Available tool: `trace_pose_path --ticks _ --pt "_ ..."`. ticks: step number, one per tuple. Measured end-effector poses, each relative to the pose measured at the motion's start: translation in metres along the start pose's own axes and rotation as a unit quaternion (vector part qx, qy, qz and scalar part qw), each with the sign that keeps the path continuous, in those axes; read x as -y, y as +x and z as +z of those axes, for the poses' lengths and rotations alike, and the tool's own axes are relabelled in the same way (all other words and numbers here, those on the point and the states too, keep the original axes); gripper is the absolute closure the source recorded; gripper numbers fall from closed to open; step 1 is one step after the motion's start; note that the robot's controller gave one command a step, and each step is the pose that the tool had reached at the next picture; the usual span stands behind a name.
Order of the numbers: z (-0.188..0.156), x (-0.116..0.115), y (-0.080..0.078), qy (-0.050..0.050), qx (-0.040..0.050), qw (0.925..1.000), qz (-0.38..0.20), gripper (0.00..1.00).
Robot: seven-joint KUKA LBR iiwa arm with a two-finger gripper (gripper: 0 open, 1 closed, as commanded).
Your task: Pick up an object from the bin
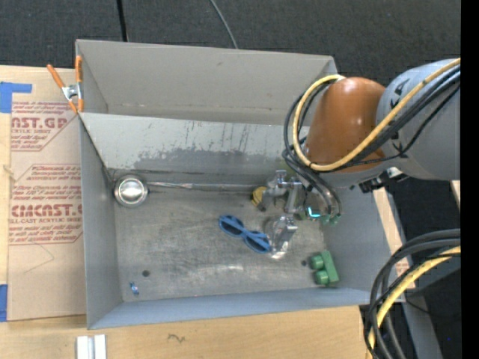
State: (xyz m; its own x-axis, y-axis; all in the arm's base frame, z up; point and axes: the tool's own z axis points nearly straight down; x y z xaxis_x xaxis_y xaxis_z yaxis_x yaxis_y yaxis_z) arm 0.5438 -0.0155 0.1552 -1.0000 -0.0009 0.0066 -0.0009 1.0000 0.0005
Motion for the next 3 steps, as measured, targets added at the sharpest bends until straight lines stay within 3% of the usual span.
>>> trace_pose_path --ticks 1,2,3 --pt "0.07 0.016 0.029 -0.001 0.0074 0.9985 0.054 0.0" --pt "0.078 -0.023 -0.016 -0.001 0.0055 0.9982 0.06 0.0" --pt "0.077 -0.021 -0.014 -0.001 0.0012 0.9982 0.061 1.0"
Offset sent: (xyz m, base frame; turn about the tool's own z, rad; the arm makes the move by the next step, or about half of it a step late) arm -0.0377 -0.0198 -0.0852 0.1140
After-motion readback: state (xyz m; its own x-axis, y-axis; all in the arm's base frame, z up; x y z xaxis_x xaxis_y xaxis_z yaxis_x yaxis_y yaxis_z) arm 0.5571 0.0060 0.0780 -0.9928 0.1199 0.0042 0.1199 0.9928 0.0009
